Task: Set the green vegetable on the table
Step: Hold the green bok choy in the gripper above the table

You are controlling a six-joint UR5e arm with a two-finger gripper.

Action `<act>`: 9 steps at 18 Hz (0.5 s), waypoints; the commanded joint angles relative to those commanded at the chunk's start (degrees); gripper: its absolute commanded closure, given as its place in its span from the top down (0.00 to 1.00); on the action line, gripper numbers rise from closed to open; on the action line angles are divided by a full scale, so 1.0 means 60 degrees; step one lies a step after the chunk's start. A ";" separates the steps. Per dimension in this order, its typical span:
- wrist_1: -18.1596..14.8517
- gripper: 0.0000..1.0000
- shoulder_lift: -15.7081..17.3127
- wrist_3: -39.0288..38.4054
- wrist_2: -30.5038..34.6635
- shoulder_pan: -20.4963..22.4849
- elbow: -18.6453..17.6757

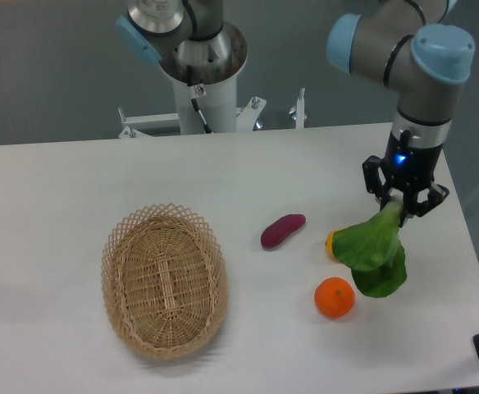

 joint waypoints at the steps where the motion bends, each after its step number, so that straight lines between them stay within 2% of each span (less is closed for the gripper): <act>1: 0.0000 0.33 0.0000 0.0000 0.0015 -0.0015 -0.0029; 6: 0.0000 0.33 0.0015 -0.0073 0.0015 -0.0029 -0.0102; 9: 0.0029 0.33 0.0029 -0.0219 0.0276 -0.0336 -0.0335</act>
